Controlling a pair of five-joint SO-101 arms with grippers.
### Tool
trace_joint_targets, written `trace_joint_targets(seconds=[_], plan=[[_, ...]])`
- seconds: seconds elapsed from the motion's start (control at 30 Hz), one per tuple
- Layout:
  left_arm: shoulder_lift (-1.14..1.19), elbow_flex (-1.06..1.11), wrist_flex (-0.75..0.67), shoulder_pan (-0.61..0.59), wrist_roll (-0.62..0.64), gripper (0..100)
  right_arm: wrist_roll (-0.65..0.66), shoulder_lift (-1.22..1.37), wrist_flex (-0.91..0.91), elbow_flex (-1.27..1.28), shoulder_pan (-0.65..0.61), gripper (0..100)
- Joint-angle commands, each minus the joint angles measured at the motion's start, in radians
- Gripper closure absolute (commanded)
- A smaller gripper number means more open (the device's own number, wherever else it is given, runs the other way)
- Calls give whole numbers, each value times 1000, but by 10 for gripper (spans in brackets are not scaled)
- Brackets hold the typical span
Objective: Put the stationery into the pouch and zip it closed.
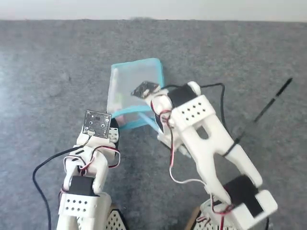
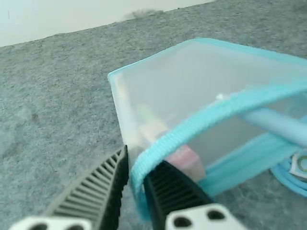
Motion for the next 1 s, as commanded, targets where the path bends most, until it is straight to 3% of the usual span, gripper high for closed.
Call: trace_joint_targets(seconds=[0.0, 0.3, 0.7, 0.97], plan=[[8, -13, -31, 11, -11, 989, -69, 28, 44, -167, 10, 991], [5, -13, -18, 11, -11, 989, -112, 61, 28, -384, -27, 991], [2, -13, -18, 9, -11, 989, -103, 81, -217, -358, -150, 980], [2, -13, -18, 9, -11, 989, -112, 81, -200, -354, -145, 753]])
